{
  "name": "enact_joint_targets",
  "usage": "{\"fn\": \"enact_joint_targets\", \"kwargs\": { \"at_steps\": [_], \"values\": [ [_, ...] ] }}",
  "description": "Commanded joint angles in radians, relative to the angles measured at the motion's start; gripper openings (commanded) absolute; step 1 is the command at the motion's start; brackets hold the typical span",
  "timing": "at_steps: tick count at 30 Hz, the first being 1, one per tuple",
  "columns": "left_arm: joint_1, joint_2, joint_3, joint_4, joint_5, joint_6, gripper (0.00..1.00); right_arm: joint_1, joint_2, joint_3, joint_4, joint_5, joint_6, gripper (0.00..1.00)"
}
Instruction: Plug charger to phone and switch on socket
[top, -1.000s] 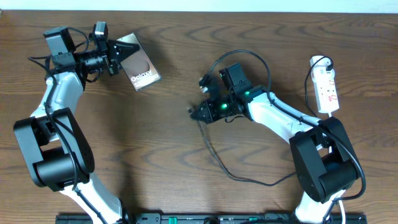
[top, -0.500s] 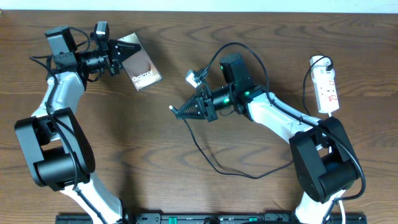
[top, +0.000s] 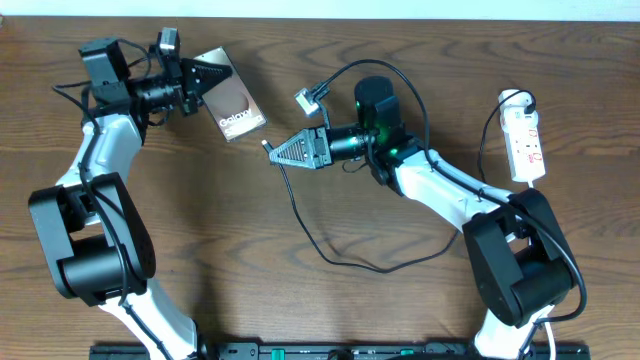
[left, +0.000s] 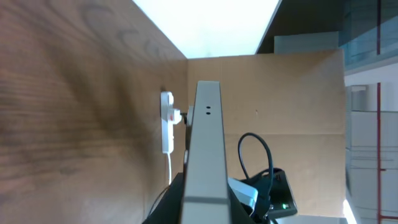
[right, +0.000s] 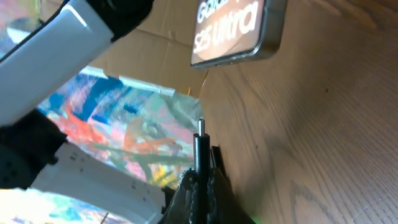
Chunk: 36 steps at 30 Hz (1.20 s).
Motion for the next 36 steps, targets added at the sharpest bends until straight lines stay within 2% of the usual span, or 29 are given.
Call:
{"fn": "enact_joint_targets", "kwargs": {
  "at_steps": [1,11,22,28,31,34,36],
  "values": [
    [0.002,0.001,0.01,0.066,0.015,-0.083,0.07,0.027,-0.002,0.005,0.028,0.066,0.046,0.01],
    [0.002,0.001,0.01,0.116,0.017,-0.151,0.08,0.047,0.002,0.005,0.117,0.088,0.069,0.01],
    [-0.002,0.001,0.01,0.127,0.042,-0.151,0.07,0.047,0.006,0.005,0.124,0.107,0.064,0.01],
    [-0.006,0.001,0.01,0.147,0.045,-0.151,0.07,0.045,0.073,0.005,0.153,0.097,0.061,0.01],
    [-0.006,0.001,0.01,0.154,0.045,-0.151,0.07,0.045,0.145,0.005,0.272,0.042,0.105,0.01],
    [-0.006,0.001,0.01,0.171,0.043,-0.151,0.07,0.047,0.217,0.005,0.529,-0.024,0.236,0.01],
    [-0.006,0.001,0.01,0.19,0.043,-0.151,0.07,0.047,0.254,0.005,0.757,-0.061,0.341,0.01]
  ]
}}
